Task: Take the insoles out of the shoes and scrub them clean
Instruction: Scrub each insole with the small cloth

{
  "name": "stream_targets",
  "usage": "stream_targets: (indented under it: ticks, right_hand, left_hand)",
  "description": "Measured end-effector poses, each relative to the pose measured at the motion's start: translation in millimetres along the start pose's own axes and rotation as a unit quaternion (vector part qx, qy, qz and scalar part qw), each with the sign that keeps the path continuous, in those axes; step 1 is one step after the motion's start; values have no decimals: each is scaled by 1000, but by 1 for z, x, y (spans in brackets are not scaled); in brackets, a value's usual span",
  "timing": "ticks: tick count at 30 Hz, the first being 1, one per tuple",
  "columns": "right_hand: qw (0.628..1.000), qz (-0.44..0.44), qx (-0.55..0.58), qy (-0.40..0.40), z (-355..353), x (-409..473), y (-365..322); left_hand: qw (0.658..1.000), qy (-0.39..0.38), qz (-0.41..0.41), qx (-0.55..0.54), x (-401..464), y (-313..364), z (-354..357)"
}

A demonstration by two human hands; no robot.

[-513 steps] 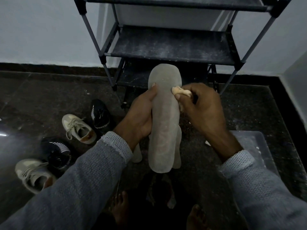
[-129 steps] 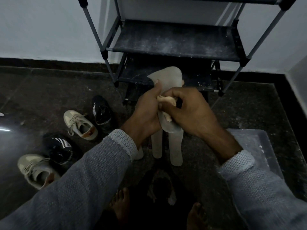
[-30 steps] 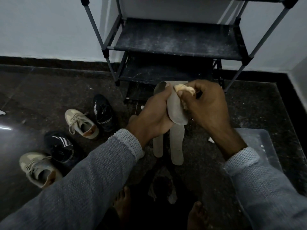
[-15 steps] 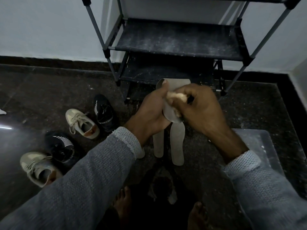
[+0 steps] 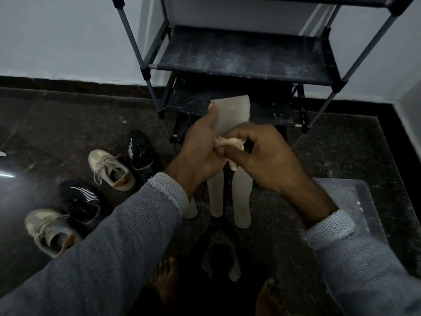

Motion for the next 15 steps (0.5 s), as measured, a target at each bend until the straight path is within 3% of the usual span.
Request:
stream_targets:
  ticks: [6, 11, 13, 15]
  right_hand:
    - [980, 12, -34, 197, -34, -4, 17]
    - [1000, -10, 28, 10, 1, -1, 0]
    - [999, -1, 13, 43, -2, 0, 3]
    - [990, 13, -8, 138, -19, 0, 12]
  left_hand:
    - [999, -35, 24, 28, 0, 3, 4]
    - [1000, -11, 25, 12, 3, 4, -2]
    - [999, -19, 29, 14, 2, 6, -2]
    - [998, -39, 36, 21, 1, 8, 2]
Point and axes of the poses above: each hand's wrist, its own x-axis towards the middle knuckle, its own z-axis out of the palm, y = z × x, the point moved 7 cm from there along x, towards the middle knuckle, and after that the axes turned 4 degrees about x, right-handed, at the moved point
